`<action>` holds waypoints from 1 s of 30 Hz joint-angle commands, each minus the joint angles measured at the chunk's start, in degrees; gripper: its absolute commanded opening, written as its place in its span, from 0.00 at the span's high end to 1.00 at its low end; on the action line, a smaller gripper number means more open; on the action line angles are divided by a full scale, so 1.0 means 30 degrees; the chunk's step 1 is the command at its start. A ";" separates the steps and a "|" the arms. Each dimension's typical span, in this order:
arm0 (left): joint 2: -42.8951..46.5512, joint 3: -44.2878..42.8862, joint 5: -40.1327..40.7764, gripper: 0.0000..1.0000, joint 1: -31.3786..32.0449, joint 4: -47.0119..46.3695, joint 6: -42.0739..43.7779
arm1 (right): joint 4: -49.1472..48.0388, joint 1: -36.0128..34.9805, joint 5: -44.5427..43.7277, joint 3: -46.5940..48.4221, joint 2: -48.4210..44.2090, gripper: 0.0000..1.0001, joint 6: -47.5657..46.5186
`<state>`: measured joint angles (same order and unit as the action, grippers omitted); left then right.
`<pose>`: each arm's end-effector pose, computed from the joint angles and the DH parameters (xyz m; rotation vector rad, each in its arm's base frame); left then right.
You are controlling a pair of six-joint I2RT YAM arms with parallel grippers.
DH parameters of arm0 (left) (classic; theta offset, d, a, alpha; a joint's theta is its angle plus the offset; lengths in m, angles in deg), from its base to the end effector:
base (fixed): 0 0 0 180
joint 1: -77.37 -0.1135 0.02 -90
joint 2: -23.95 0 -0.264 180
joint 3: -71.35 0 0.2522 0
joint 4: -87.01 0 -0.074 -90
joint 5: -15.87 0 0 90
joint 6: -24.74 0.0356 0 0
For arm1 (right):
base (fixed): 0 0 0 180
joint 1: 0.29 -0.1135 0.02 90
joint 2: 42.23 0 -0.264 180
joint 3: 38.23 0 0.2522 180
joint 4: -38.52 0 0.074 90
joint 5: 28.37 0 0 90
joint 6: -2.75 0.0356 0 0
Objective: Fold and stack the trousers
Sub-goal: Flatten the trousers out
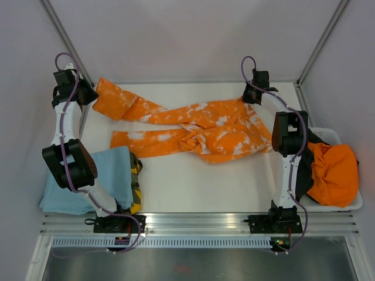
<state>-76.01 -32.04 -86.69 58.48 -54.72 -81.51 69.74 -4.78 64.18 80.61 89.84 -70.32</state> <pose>0.3873 0.1243 0.3265 -0.5353 2.1030 -0.2123 0.5189 0.0423 0.1750 0.2336 2.3463 0.2355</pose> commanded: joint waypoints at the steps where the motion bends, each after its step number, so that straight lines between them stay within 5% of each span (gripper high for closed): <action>1: -0.0954 -0.1998 0.0112 0.98 -0.0089 -0.1168 -0.1320 | -0.1656 0.2280 -0.1288 0.2119 -0.1016 1.00 0.0275; 8: -0.3970 -0.4602 0.0406 0.98 -0.0118 -0.1317 -0.3573 | -0.1599 0.4015 -0.0328 0.6162 0.1588 1.00 -0.0046; 21: -0.6056 -0.6924 0.0703 0.98 -0.0117 -0.0963 -0.4720 | -0.3269 0.4777 0.0703 0.6343 0.1508 1.00 -0.0370; 24: -0.4593 -0.5578 0.0171 0.98 -0.0117 -0.1725 -0.5099 | -0.4524 0.5100 0.1931 0.4356 -0.0098 1.00 0.0099; 30: -0.2252 -0.5429 0.4093 0.98 -0.0117 0.0236 -0.5278 | -0.9093 0.5189 0.3751 -0.1679 -0.3967 1.00 0.0626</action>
<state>-90.59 -48.34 -81.27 58.48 -55.37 -95.69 53.47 10.56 71.24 80.02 87.19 -69.73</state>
